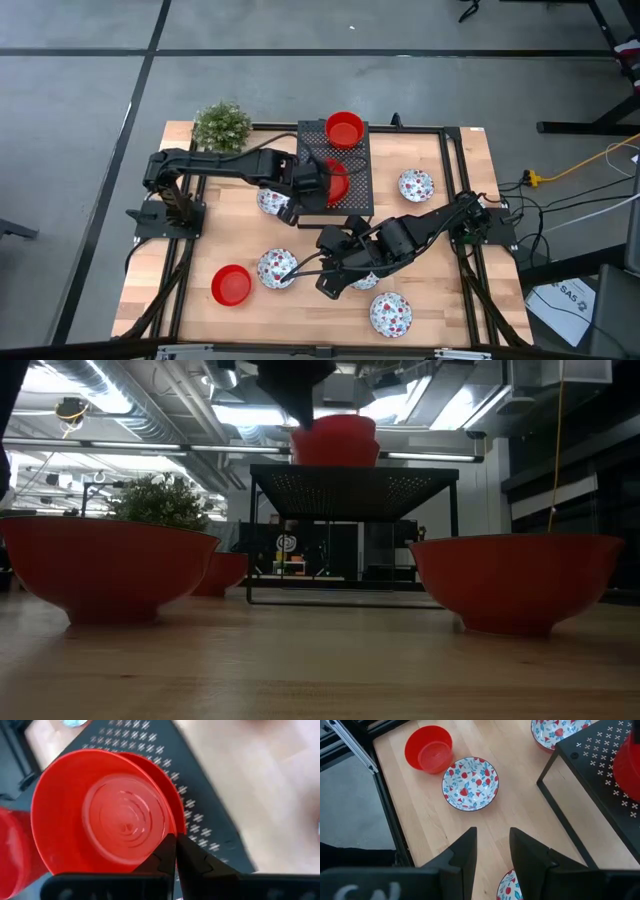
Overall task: Pick & Place Mini bowls
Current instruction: Stack the top red bowl on top of the other bottom red bowl on the shelf
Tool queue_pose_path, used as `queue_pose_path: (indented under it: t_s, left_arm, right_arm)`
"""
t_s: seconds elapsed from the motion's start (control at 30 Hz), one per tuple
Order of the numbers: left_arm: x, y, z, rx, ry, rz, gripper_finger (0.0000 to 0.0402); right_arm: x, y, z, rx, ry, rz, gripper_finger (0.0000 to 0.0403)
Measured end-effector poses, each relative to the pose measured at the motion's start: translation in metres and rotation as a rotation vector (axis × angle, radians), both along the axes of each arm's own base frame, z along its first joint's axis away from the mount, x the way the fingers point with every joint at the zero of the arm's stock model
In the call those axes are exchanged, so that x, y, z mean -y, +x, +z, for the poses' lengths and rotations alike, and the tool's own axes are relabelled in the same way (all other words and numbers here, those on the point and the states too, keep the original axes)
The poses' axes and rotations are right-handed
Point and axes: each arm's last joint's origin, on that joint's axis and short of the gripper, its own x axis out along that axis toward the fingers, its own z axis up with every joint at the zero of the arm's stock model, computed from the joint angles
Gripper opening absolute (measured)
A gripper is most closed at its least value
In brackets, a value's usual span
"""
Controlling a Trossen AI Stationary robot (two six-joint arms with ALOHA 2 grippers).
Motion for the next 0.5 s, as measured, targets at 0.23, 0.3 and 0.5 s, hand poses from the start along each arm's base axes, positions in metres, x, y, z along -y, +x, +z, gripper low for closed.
queue_pose_path:
  t_s: [0.23, 0.3, 0.5]
  left_arm:
    - [-0.0012, 0.0006, -0.0008, -0.006, 0.040, 0.005, 0.0005]
    - [-0.0011, 0.0006, -0.0008, -0.006, 0.040, 0.004, 0.0007]
    - [-0.0009, 0.0011, -0.0006, 0.004, 0.030, 0.023, 0.0029]
  right_arm:
    - [0.0000, 0.0000, 0.0000, 0.000, -0.003, 0.002, 0.0116]
    - [0.0002, 0.0001, 0.0000, 0.000, -0.003, 0.001, 0.0116]
    - [0.0001, 0.0000, 0.0000, 0.001, -0.004, 0.001, 0.0116]
